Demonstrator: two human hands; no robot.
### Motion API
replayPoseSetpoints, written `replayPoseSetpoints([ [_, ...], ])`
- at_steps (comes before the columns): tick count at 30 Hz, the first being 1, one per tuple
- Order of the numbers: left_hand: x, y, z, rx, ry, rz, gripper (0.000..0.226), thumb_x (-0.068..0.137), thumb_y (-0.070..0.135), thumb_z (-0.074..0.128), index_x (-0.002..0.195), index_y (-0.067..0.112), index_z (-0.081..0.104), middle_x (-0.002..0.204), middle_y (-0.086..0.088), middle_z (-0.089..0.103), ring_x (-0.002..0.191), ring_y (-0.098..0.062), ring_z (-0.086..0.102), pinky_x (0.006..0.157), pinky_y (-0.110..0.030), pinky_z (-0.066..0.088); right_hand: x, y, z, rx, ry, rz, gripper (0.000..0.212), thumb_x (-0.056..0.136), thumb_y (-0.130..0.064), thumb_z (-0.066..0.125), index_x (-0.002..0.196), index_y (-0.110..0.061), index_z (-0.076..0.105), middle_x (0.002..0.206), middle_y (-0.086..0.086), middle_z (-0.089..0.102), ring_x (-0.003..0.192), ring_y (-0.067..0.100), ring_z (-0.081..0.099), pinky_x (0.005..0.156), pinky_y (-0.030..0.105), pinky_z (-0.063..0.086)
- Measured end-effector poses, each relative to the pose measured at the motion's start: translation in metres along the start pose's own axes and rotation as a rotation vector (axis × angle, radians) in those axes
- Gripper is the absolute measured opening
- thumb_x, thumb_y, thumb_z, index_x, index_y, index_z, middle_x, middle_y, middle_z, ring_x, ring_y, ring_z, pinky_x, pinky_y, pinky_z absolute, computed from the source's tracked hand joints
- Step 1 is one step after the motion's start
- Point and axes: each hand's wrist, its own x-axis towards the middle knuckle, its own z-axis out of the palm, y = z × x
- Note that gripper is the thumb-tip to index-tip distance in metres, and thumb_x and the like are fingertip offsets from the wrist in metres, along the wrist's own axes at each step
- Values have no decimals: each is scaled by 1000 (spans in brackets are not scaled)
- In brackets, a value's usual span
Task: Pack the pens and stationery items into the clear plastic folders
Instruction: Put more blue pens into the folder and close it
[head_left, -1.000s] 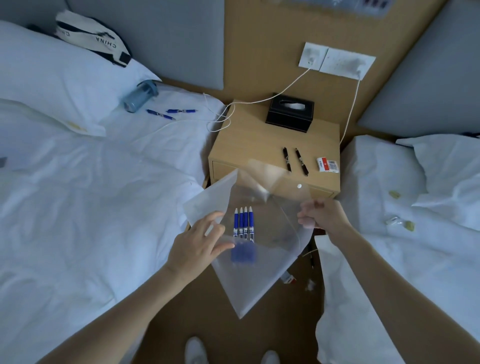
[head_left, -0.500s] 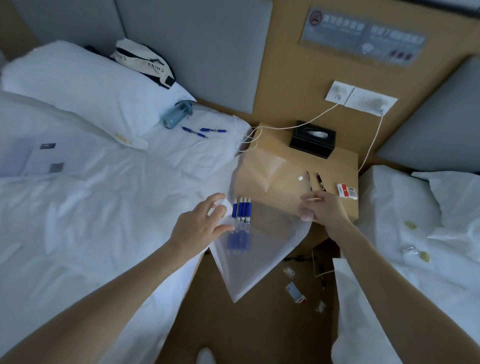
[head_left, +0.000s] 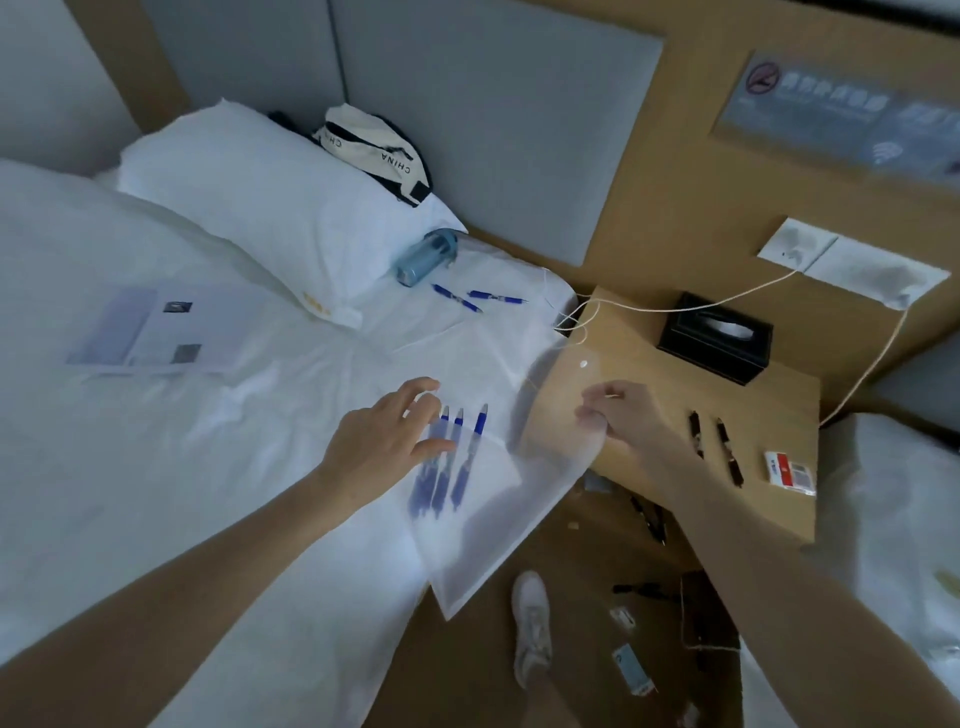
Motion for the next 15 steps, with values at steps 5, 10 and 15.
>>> replayPoseSetpoints([
  [5,32,-42,28,68,-6,-97,47,94,60,27,86,15,38,100,-5,69,44,-16,55,38,-14,27,82,-35,31,43,-144,47,36,100,-34,45,101,-1,60,82,11,65,64,20,63,50,22,48],
  [10,76,-77,63,108,-4,-225,45,95,60,28,86,17,38,100,-3,70,48,-15,59,40,-14,27,177,-47,37,20,-221,83,37,100,-35,44,106,-4,61,93,16,69,71,22,66,62,28,54],
  [15,118,-107,101,124,12,-322,45,94,60,27,85,18,37,104,-6,69,52,-18,62,39,-16,28,263,-59,56,-84,-254,-12,29,98,-29,49,103,-2,59,87,13,65,67,19,63,71,32,54],
])
